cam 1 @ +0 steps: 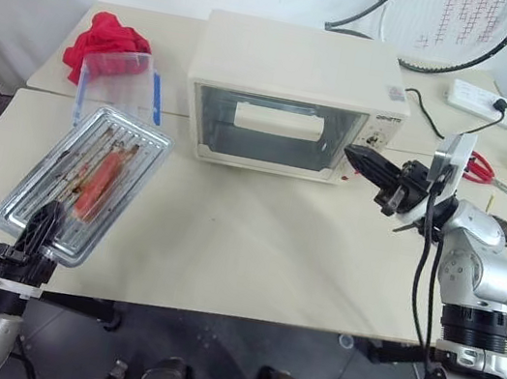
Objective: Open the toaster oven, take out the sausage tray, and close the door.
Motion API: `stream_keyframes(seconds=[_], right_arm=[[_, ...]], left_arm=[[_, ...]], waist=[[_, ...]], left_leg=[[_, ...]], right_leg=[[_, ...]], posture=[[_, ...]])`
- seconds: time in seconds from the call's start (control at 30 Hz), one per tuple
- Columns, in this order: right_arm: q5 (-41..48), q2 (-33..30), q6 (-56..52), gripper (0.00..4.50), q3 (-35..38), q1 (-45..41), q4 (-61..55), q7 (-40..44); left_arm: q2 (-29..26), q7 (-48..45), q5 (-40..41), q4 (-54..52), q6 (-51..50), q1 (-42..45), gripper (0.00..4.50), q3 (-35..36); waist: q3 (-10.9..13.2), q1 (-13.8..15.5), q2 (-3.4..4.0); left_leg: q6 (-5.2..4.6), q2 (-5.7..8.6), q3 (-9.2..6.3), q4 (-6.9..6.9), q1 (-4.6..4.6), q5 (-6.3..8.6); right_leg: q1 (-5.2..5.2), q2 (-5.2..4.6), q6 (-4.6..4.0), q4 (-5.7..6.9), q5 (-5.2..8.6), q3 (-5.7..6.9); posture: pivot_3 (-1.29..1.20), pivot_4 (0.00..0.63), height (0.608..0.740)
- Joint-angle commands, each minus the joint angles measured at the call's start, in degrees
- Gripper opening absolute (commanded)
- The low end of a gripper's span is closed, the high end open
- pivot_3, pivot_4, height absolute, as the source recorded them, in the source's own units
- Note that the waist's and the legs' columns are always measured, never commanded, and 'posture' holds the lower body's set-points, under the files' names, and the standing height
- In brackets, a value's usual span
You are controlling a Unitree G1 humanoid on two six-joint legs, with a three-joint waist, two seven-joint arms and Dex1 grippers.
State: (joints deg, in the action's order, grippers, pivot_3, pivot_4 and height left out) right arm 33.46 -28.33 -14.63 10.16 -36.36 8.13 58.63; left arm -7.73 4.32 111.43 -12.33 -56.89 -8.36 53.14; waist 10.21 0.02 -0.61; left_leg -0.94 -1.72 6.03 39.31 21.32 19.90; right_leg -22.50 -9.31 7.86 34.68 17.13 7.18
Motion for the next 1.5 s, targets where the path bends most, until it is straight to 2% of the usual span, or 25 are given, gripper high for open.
stream_keyframes(seconds=[0.03, 0.13, 0.23, 0.33, 0.47, 0.63, 0.7, 0.8, 1.0, 1.2, 1.33, 1.43, 1.5], right_arm=[[2.4, -4.57, -4.22, 0.02, 2.06, 5.46, -10.59, 0.02], [3.38, -9.01, -8.58, 0.02, 2.69, 11.44, -16.82, -0.3], [4.85, -13.32, -9.04, 0.58, 6.09, 21.15, -24.1, 2.7], [3.58, -15.7, -6.35, 1.56, 9.59, 29.14, -28.92, 3.4], [3.82, -16.71, -5.47, 2.87, 17.55, 38.22, -32.05, 3.0], [3.74, -17.32, -4.47, 4.42, 22.26, 45.2, -34.02, 3.42], [4.85, -17.34, -6.1, 4.47, 24.35, 47.38, -35.34, 2.46], [6.04, -16.14, -8.02, 4.47, 27.0, 51.34, -39.28, -0.45], [7.8, -14.22, -8.7, 4.47, 30.54, 57.78, -45.29, -3.06], [9.21, -13.63, -9.27, 4.47, 32.89, 62.09, -48.38, -4.39], [9.36, -13.49, -8.86, 4.47, 33.14, 63.76, -49.36, -4.83], [9.46, -13.34, -8.67, 4.5, 32.8, 64.44, -49.63, -5.17], [9.41, -13.34, -8.39, 4.5, 32.44, 64.64, -49.45, -5.06]], left_arm=[[-4.64, -2.4, 1.57, -0.5, -3.63, -0.45, 0.0, -3.59], [-8.07, -3.82, 1.57, 0.53, -5.36, -0.7, 0.0, -6.22], [-12.71, -4.54, 1.57, 2.94, -7.78, 0.8, 0.0, -10.19], [-17.18, -5.47, 1.57, 5.49, -10.07, 2.76, 0.0, -14.41], [-21.77, -5.59, 1.57, 10.99, -12.74, 9.97, 0.0, -22.87], [-23.77, -5.34, 1.57, 17.07, -14.19, 18.1, 0.0, -30.46], [-24.04, -4.57, 0.37, 19.46, -14.79, 22.69, 0.0, -34.69], [-21.62, -4.48, -7.49, 26.58, -17.46, 34.23, 0.0, -43.04], [-17.73, -10.23, -21.08, 33.88, -19.14, 42.87, 0.0, -49.01], [-14.75, -18.09, -34.73, 37.83, -18.34, 46.45, 0.0, -52.02], [-12.07, -20.32, -40.07, 40.17, -17.49, 47.8, 0.0, -50.36], [-11.34, -21.67, -43.41, 39.11, -17.18, 47.76, 0.55, -49.07], [-11.25, -22.18, -44.81, 37.73, -17.73, 47.34, 1.17, -48.16]], waist=[[0.0, 0.77, 0.0], [-0.01, 1.38, -0.01], [-0.01, 1.3, -0.02], [-0.01, 1.49, -0.01], [-0.04, 1.36, 0.02], [-0.05, 1.31, 0.04], [-0.04, 1.4, 0.04], [-0.04, 2.81, 0.04], [-0.06, 2.83, 0.01], [-0.08, 2.94, 0.03], [-0.17, 3.44, 0.11], [-0.18, 3.47, 0.12], [-0.17, 3.35, 0.11]], left_leg=[[0.0, 0.0, -0.04, 0.0, 0.02, 0.0], [-0.03, 0.02, -0.08, 0.0, 0.03, 0.08], [-0.06, 0.07, 0.07, 0.0, 0.01, 0.11], [-0.03, 0.02, 0.01, -0.02, -0.01, 0.09], [-0.01, 0.02, 0.16, -0.02, -0.13, 0.09], [0.0, 0.03, 0.18, -0.07, -0.15, 0.08], [0.0, 0.03, 0.2, -0.09, -0.15, 0.08], [0.02, 0.12, 0.14, -0.06, -0.11, -0.04], [0.0, 0.15, 0.18, -0.18, -0.1, -0.05], [0.02, 0.1, 0.69, -0.17, -0.16, -0.06], [0.03, 0.14, 0.65, -0.11, -0.22, -0.08], [0.03, 0.15, 0.56, -0.11, -0.2, -0.08], [0.02, 0.15, 0.5, -0.11, -0.2, -0.07]], right_leg=[[0.0, -0.01, 0.0, -0.01, 0.0, 0.01], [0.02, -0.05, 0.0, -0.03, 0.0, -0.05], [0.02, -0.04, 0.0, -0.13, 0.0, -0.16], [0.03, 0.05, -0.01, -0.13, 0.0, -0.1], [0.04, 0.05, 0.0, -0.06, 0.0, -0.29], [0.02, 0.08, 0.0, -0.06, 0.0, -0.32], [0.0, 0.08, 0.01, -0.06, 0.0, -0.33], [0.06, 0.08, 0.03, -0.07, -0.02, -0.27], [0.01, 0.11, 0.09, -0.14, -0.06, -0.34], [0.04, 0.17, 0.1, -0.18, -0.06, -0.39], [0.14, 0.1, 0.13, -0.17, -0.08, -0.38], [0.14, 0.06, 0.15, -0.18, -0.1, -0.38], [0.12, 0.06, 0.15, -0.18, -0.1, -0.38]], posture=[[0.0, 0.15, 0.74], [0.0, 0.15, 0.74], [0.0, 0.15, 0.74], [0.0, 0.15, 0.74], [0.0, 0.15, 0.74], [0.0, 0.15, 0.74], [0.0, 0.15, 0.74], [0.0, 0.15, 0.74], [0.0, 0.15, 0.74], [0.0, 0.15, 0.74], [0.0, 0.15, 0.74], [0.0, 0.15, 0.74], [0.0, 0.15, 0.74]])
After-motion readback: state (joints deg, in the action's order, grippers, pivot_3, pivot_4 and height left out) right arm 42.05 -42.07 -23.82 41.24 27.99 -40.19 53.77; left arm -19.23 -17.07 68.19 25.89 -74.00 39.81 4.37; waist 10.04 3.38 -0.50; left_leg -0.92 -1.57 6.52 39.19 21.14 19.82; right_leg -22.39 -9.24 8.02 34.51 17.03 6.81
